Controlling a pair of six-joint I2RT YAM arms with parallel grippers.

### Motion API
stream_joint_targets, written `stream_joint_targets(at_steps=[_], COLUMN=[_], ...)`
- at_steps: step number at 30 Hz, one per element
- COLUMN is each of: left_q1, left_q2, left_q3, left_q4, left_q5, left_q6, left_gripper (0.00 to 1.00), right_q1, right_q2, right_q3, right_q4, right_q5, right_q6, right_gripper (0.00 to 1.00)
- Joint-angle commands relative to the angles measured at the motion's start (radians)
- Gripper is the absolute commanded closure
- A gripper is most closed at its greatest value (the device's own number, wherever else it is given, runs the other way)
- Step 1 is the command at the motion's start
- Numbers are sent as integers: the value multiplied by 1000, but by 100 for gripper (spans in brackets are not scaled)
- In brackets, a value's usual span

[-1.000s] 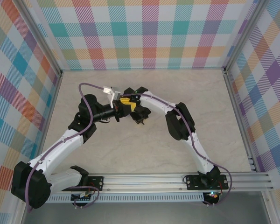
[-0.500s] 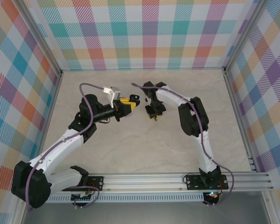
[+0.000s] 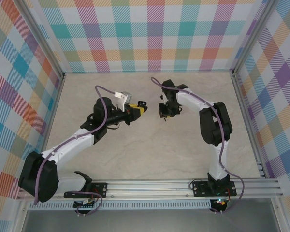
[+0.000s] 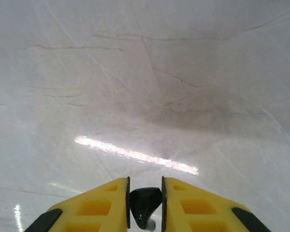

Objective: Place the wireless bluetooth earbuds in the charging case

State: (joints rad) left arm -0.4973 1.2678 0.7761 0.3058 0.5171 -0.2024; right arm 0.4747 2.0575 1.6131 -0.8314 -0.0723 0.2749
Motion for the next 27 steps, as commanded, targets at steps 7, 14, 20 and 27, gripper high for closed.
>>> stream_joint_targets(at_steps=[7, 14, 20, 27], left_q1=[-20, -32, -43, -67], left_q2=[92, 135, 151, 133], left_q3=[-20, -30, -43, -62], left_q4=[49, 85, 151, 253], left_q5=[-113, -144, -146, -108], left_q6=[-70, -81, -73, -3], left_gripper=[95, 95, 95, 95], right_q1=[-30, -36, -35, -36], right_q2=[-165, -262, -347, -460], right_q3=[-78, -99, -105, -126], right_q4=[108, 143, 174, 233], right_q5=[-143, -197, -257, -334], right_q6=[87, 120, 144, 184], right_gripper=[78, 78, 78, 78])
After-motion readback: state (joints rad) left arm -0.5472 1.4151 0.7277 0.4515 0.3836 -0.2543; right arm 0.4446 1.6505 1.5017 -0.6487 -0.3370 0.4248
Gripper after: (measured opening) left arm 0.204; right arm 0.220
